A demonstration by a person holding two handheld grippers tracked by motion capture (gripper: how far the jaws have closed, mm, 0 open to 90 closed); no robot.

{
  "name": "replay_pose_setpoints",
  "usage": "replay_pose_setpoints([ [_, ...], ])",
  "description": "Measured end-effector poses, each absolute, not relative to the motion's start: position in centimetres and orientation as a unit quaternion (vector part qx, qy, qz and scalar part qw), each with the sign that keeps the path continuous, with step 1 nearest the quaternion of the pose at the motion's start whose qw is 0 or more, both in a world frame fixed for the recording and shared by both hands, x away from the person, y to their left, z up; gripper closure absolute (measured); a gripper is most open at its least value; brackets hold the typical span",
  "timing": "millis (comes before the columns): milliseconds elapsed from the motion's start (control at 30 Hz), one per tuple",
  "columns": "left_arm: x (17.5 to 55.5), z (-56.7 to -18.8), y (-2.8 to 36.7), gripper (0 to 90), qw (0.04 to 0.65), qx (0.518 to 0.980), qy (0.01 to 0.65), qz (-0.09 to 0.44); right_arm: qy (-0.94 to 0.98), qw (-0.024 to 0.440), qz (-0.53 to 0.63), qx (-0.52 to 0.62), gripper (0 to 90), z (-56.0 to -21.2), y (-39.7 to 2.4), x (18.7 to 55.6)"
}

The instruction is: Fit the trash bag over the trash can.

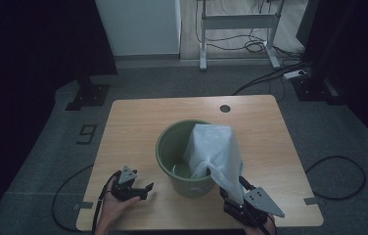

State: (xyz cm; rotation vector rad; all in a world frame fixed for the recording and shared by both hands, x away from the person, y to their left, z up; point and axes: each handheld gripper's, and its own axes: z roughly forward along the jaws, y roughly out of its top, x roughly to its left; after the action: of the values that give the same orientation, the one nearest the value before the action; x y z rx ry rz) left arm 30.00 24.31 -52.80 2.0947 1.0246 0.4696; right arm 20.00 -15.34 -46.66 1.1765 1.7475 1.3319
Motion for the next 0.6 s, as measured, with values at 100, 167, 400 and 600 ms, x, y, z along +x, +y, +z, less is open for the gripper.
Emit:
replay_pose_setpoints([
  [100, 29.8, -52.3, 24.2, 13.7, 0.374, 0.814, 0.4, 0.192, 0.663, 0.333, 0.487, 0.461, 44.6, -47.6, -16.0, 20.1],
  [167, 29.6, -51.6, 24.1, 14.0, 0.377, 0.812, 0.399, 0.199, 0.661, 0.344, 0.479, 0.463, 62.1, -48.1, -16.6, 20.2],
  [400, 28.1, -48.5, 24.6, 14.8, 0.416, 0.791, 0.399, 0.202, 0.622, 0.387, 0.488, 0.474, 86.6, -46.7, -19.2, 21.4],
  [600, 26.5, -44.6, 24.1, 15.7, 0.449, 0.777, 0.385, 0.217, 0.589, 0.431, 0.524, 0.439, 87.9, -41.0, -20.4, 23.5],
])
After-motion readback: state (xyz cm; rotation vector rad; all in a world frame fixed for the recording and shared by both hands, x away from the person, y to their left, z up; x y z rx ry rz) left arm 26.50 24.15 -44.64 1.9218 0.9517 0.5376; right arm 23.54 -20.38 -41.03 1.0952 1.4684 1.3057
